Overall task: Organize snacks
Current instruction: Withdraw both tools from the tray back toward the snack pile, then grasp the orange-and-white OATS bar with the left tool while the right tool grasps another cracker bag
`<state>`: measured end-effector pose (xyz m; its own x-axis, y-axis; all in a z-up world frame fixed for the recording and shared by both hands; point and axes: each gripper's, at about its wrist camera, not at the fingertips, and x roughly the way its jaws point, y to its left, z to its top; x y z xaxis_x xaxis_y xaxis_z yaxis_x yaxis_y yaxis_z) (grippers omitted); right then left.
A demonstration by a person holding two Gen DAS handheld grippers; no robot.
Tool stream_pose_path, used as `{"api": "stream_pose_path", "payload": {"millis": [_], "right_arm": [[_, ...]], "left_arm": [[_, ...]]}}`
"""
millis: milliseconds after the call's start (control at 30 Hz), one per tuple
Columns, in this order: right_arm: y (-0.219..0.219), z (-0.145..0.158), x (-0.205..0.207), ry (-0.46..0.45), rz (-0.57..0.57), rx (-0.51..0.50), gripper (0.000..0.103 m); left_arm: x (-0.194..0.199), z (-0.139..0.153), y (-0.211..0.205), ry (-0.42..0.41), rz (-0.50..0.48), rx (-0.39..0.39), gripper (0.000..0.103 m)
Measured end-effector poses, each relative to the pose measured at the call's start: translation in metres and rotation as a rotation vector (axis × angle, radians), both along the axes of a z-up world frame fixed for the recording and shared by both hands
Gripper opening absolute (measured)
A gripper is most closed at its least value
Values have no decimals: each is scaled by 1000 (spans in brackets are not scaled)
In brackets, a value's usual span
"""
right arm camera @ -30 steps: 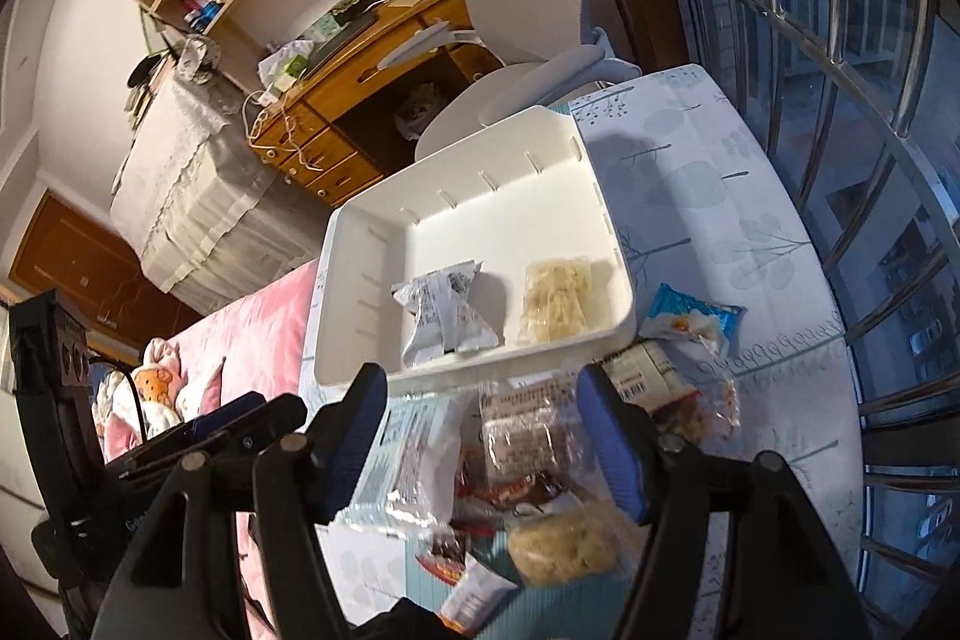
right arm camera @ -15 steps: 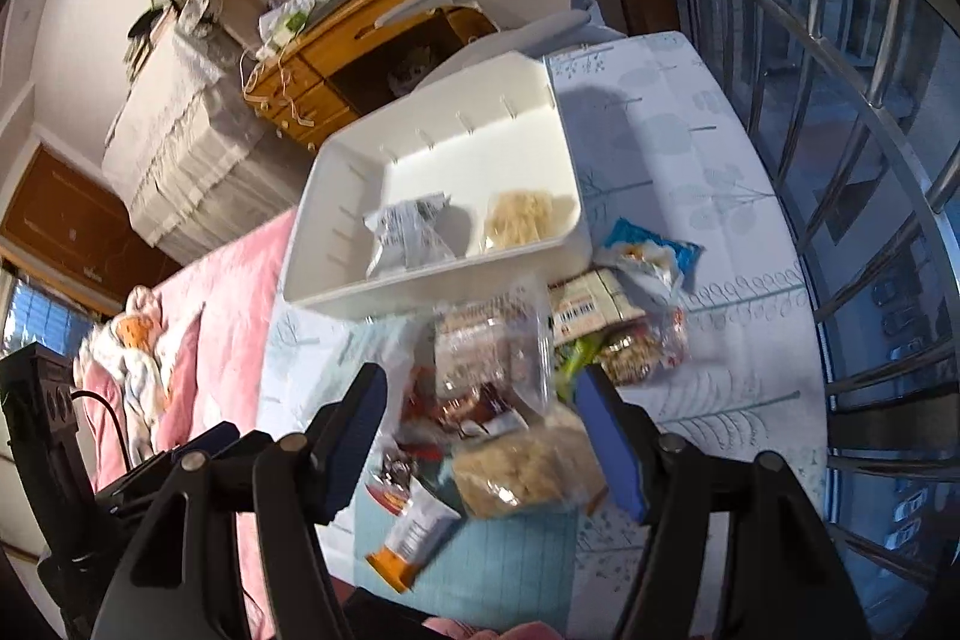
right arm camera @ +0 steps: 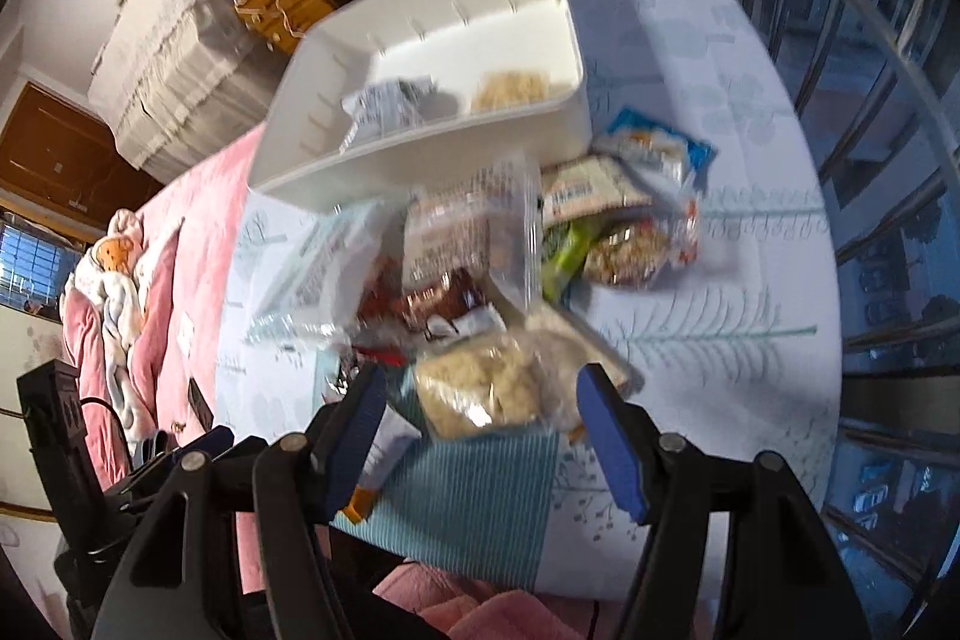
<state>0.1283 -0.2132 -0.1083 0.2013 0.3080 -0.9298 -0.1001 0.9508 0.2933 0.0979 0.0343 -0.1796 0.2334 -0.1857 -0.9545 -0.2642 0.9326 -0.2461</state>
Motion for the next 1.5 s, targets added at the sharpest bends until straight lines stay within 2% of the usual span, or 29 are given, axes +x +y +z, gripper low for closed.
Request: {"api": "stream_pose_path", "payload": {"millis": [167, 333, 567, 800, 1033, 1200, 1500], "right_arm": [[-4, -23, 2, 104, -19, 9, 68], [-7, -45, 3, 204, -56, 32, 74], [-10, -74, 8, 344, -135, 88, 75], [-10, -97, 12, 470, -237, 138, 75], [-11, -113, 21, 565, -380, 186, 76], [-8, -121, 29, 587, -429, 183, 77], [-6, -133, 36, 642, -539, 151, 77]], "left_arm": [[-2, -23, -1, 51, -9, -20, 78], [-3, -43, -17, 99, -97, 8, 78], [4, -64, -38, 140, -204, 52, 78], [17, -78, -47, 171, -269, 72, 76], [30, -94, -65, 202, -337, 86, 61], [36, -108, -75, 251, -354, 79, 54], [42, -115, -80, 239, -384, 65, 44]]}}
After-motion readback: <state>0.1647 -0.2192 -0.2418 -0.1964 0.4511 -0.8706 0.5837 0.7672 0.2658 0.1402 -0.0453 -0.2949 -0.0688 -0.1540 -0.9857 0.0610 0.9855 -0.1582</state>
